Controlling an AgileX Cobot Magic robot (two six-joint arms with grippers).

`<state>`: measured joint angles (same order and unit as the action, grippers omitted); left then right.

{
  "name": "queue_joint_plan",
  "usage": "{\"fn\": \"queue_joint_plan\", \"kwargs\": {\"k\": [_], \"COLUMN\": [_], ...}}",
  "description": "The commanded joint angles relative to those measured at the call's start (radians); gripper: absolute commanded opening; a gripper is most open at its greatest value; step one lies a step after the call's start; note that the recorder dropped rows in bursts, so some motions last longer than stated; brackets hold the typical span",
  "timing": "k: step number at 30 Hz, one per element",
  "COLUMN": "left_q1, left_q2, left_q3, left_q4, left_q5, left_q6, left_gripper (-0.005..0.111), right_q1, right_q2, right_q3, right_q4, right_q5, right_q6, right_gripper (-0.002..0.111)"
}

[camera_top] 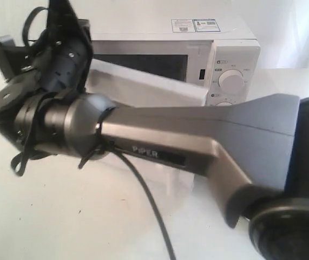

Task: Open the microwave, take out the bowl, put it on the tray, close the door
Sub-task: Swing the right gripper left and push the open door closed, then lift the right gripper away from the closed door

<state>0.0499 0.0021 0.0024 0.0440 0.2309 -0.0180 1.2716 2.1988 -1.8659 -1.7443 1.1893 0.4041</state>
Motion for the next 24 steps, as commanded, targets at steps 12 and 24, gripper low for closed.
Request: {"fn": "queue_joint_plan", "kwargs": {"k": [12,24], "left_q1": [-0.004,-0.004], "left_q2": [-0.002,-0.002], "left_q3": [-0.002,-0.002], "left_q4": [-0.006,-0.006], "left_q5": [0.002,0.002], "left_q6": [-0.004,-0.004], "left_gripper": [0.000,0.000], "right_q1": [-0.288,-0.268], "right_q2": [-0.029,-0.249], "right_q3": [0.000,0.275], "right_q4": [0.136,0.097], "right_q5": [0.032,0.032], "right_q6": [0.079,0.296], "right_gripper": [0.000,0.000]}}
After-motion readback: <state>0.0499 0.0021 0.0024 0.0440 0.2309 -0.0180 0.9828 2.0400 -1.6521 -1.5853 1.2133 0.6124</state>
